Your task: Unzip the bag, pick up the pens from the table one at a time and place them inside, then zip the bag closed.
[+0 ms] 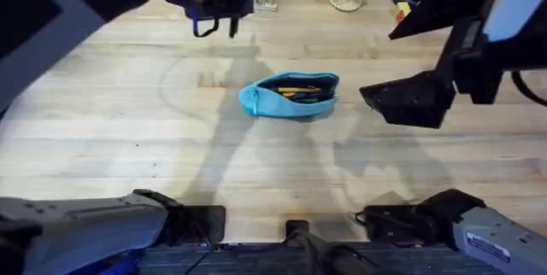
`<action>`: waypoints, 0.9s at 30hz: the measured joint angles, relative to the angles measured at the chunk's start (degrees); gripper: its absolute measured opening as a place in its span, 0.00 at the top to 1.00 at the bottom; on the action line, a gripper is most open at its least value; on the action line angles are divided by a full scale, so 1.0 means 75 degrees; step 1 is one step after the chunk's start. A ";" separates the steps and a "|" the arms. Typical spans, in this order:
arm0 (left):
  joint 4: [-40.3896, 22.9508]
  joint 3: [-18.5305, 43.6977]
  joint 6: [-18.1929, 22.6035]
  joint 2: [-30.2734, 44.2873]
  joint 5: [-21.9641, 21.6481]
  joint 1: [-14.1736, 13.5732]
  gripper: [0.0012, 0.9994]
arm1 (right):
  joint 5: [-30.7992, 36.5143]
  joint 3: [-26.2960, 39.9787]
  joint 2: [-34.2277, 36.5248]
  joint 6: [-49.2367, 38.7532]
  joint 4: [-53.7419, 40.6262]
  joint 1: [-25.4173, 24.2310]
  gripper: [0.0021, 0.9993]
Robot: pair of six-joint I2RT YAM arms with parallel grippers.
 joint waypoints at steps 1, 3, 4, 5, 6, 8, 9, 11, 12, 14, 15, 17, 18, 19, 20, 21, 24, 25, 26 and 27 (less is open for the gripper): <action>0.0045 0.0000 0.0189 -0.0053 0.0002 -0.0119 0.96 | 0.0010 0.0000 -0.0026 -0.0038 -0.0005 -0.0006 0.00; 0.0137 0.0000 0.0645 -0.0130 0.0008 -0.0394 0.96 | 0.0089 0.0000 -0.0063 -0.0107 -0.0023 -0.0044 0.00; 0.0182 0.0000 0.0894 -0.0155 0.0023 -0.0531 0.96 | 0.0144 0.0000 -0.0067 -0.0130 -0.0042 -0.0080 0.00; 0.0215 0.0000 0.1139 -0.0167 0.0045 -0.0657 0.96 | 0.0215 0.0000 -0.0068 -0.0140 -0.0053 -0.0124 0.00; 0.0235 0.0000 0.1377 -0.0170 0.0070 -0.0770 0.96 | 0.0269 0.0000 -0.0066 -0.0162 -0.0067 -0.0167 0.00; 0.0225 0.0000 0.1920 -0.0171 0.0131 -0.1017 0.96 | 0.0333 0.0000 -0.0072 -0.0213 -0.0128 -0.0262 0.00; 0.0229 0.0000 0.2187 -0.0172 0.0188 -0.1131 0.96 | 0.0364 0.0000 -0.0074 -0.0240 -0.0171 -0.0309 0.00; 0.0228 0.0000 0.2671 -0.0171 0.0318 -0.1316 0.96 | 0.0408 0.0000 -0.0088 -0.0298 -0.0234 -0.0390 0.00; 0.0221 0.0000 0.2892 -0.0170 0.0391 -0.1390 0.96 | 0.0425 0.0000 -0.0092 -0.0313 -0.0250 -0.0422 0.00; 0.0212 0.0000 0.3365 -0.0171 0.0606 -0.1495 0.96 | 0.0445 0.0000 -0.0109 -0.0350 -0.0271 -0.0499 0.00; 0.0198 0.0000 0.3635 -0.0170 0.0764 -0.1524 0.96 | 0.0460 0.0000 -0.0123 -0.0365 -0.0271 -0.0545 0.00; 0.0168 0.0000 0.4178 -0.0170 0.1110 -0.1544 0.96 | 0.0466 0.0000 -0.0130 -0.0390 -0.0291 -0.0630 0.00; 0.0151 0.0000 0.4460 -0.0172 0.1291 -0.1546 0.96 | 0.0469 0.0000 -0.0130 -0.0398 -0.0305 -0.0674 0.00; 0.0131 0.0000 0.4796 -0.0170 0.1507 -0.1546 0.96 | 0.0476 0.0000 -0.0130 -0.0416 -0.0315 -0.0725 0.00; 0.0087 0.0000 0.5147 -0.0170 0.1724 -0.1546 0.96 | 0.0487 0.0000 -0.0130 -0.0431 -0.0327 -0.0774 0.00; 0.0042 0.0000 0.5460 -0.0170 0.1935 -0.1546 0.96 | 0.0487 0.0000 -0.0130 -0.0444 -0.0335 -0.0818 0.00; -0.0099 0.0000 0.6215 -0.0170 0.2575 -0.1546 0.96 | 0.0490 0.0000 -0.0128 -0.0481 -0.0349 -0.0916 0.00; -0.0181 0.0000 0.6403 -0.0170 0.2784 -0.1546 0.96 | 0.0490 0.0000 -0.0130 -0.0500 -0.0349 -0.0938 0.00; -0.0293 0.0000 0.6555 -0.0170 0.2975 -0.1546 0.96 | 0.0490 0.0000 -0.0130 -0.0503 -0.0349 -0.0947 0.00; -0.0402 0.0000 0.6669 -0.0170 0.3132 -0.1546 0.96 | 0.0490 0.0000 -0.0129 -0.0503 -0.0349 -0.0950 0.00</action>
